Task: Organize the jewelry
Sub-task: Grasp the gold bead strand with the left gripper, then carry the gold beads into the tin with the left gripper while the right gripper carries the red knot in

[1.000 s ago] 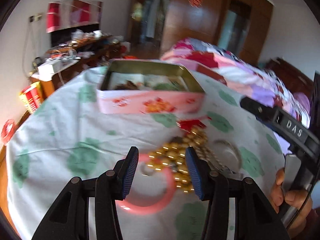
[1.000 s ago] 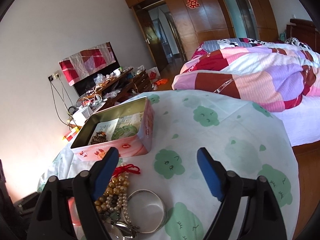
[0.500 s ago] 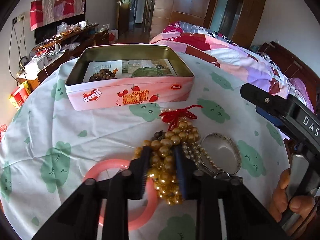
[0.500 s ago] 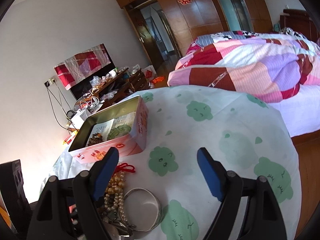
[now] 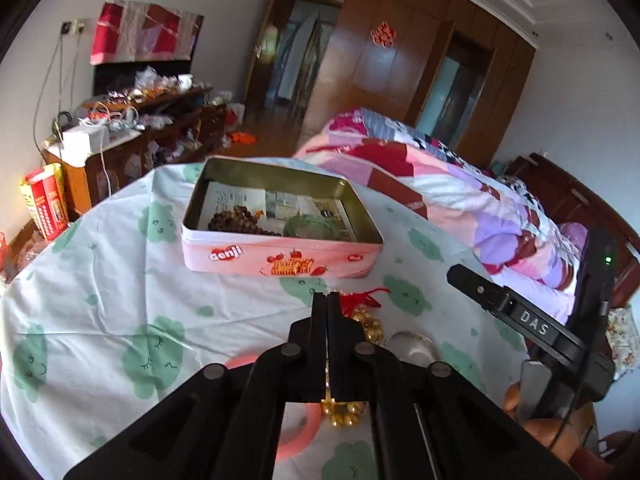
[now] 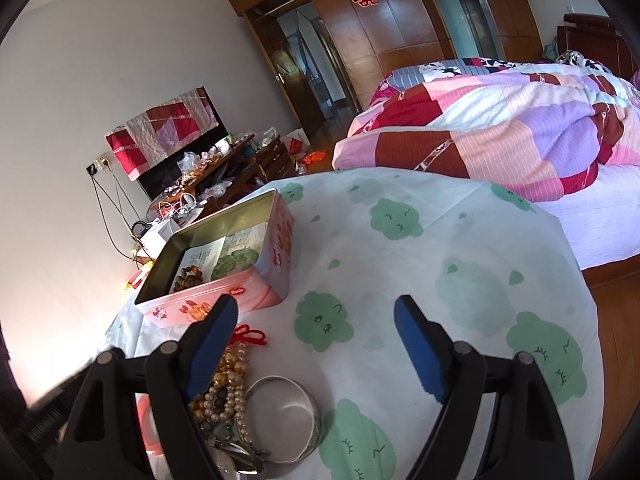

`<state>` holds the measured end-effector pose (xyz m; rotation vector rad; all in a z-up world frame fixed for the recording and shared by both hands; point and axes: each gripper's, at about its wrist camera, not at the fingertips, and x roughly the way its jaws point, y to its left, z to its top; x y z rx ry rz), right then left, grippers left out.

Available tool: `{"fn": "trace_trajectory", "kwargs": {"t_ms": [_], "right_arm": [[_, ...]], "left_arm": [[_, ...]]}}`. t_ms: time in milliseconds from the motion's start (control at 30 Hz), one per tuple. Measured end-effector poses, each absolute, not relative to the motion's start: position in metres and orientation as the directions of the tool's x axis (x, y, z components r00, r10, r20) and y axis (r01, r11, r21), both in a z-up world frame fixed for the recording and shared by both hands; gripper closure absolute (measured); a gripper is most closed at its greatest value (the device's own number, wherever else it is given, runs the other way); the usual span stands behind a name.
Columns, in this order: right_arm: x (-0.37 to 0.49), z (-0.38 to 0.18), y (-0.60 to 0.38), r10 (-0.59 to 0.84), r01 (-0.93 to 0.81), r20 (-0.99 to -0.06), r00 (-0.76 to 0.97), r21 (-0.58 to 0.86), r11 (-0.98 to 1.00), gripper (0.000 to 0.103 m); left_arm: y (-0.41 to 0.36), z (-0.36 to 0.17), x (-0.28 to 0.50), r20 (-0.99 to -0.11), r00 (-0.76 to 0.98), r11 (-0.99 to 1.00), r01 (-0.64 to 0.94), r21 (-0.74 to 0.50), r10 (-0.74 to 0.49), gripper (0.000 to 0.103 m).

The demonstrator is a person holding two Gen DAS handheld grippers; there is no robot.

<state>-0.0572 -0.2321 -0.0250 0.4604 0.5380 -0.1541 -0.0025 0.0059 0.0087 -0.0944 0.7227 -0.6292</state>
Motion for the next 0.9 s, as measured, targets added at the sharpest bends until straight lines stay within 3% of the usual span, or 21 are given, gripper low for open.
{"fn": "trace_trajectory", "kwargs": {"t_ms": [100, 233, 267, 600, 700, 767, 800, 900], "right_arm": [[-0.057, -0.025, -0.232, -0.024, 0.261, -0.527, 0.849, 0.380, 0.887, 0.019], [-0.057, -0.025, -0.232, -0.026, 0.263, -0.528, 0.849, 0.379, 0.887, 0.019], [-0.057, -0.025, -0.232, -0.028, 0.266, -0.530, 0.848, 0.379, 0.887, 0.019], [-0.057, -0.027, -0.235, -0.026, 0.270, -0.532, 0.847, 0.387, 0.881, 0.019], [-0.057, -0.027, -0.236, -0.026, 0.271, -0.529, 0.848, 0.392, 0.879, 0.020], [-0.057, -0.027, -0.236, -0.023, 0.271, -0.530, 0.848, 0.395, 0.878, 0.019], [-0.057, -0.028, -0.236, -0.024, 0.272, -0.530, 0.848, 0.396, 0.877, 0.019], [-0.057, -0.028, -0.236, -0.024, 0.272, -0.531, 0.847, 0.394, 0.878, 0.019]], "left_arm": [[-0.001, 0.002, 0.002, -0.636, 0.541, 0.814, 0.517, -0.265, -0.551, 0.098], [-0.016, -0.010, -0.003, -0.692, 0.483, 0.805, 0.538, -0.250, -0.537, 0.056], [-0.019, -0.012, -0.004, -0.693, 0.481, 0.804, 0.541, -0.246, -0.536, 0.056], [-0.055, -0.042, -0.006, -0.796, 0.459, 0.826, 0.556, -0.089, -0.395, 0.058], [-0.053, -0.041, -0.006, -0.778, 0.462, 0.823, 0.555, -0.121, -0.426, 0.081], [-0.049, -0.037, -0.008, -0.759, 0.489, 0.827, 0.551, -0.113, -0.429, 0.084], [-0.047, -0.034, -0.009, -0.751, 0.492, 0.825, 0.551, -0.123, -0.441, 0.092], [-0.037, -0.026, -0.012, -0.708, 0.520, 0.821, 0.550, -0.150, -0.478, 0.093]]}}
